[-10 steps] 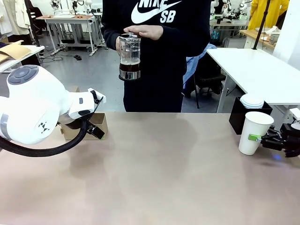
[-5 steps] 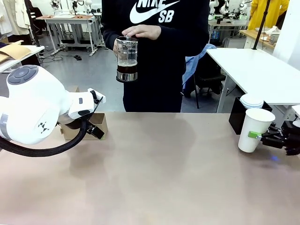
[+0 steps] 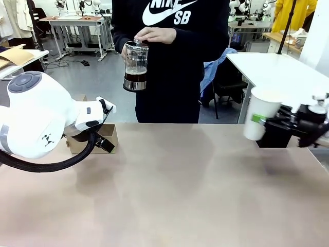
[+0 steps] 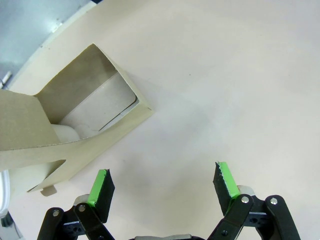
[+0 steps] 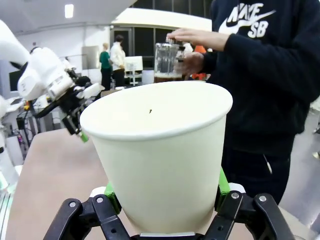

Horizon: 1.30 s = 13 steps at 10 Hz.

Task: Pour a drink into a cup and package it in a carrier.
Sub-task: Pick up the 600 ml Paper Cup and place it in the middle top area of the table.

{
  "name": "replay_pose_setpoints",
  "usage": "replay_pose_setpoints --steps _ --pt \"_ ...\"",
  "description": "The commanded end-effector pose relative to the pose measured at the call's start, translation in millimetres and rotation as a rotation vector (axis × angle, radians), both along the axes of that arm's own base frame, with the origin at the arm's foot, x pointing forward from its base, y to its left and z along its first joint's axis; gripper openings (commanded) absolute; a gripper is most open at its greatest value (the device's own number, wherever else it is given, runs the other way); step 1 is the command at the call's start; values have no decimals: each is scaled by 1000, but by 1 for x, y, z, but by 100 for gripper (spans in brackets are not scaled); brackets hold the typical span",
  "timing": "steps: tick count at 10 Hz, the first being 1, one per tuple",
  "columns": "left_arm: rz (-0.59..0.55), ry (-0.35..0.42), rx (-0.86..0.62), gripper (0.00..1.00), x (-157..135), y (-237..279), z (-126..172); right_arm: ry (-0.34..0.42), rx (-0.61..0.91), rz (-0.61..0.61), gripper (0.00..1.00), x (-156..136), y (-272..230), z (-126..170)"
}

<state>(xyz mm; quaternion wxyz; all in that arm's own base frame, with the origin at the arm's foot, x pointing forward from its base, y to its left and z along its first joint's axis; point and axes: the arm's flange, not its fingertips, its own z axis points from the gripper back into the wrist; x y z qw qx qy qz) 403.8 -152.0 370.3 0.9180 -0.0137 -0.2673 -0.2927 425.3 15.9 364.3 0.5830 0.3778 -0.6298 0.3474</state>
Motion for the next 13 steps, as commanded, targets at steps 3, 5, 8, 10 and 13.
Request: replay_pose_setpoints --steps 3,5,8,10,13 --pt "0 0 -1 100 0 0 0 48 45 -70 80 68 97 10" --pt "0 0 -1 100 0 0 0 75 68 -99 80 109 123 -12" --pt "0 0 -1 100 0 0 0 138 55 -100 80 146 139 -49" --pt "0 0 -1 100 0 0 0 168 27 -87 80 153 143 -67" --pt "0 0 -1 100 0 0 0 168 42 -67 80 148 139 -75"
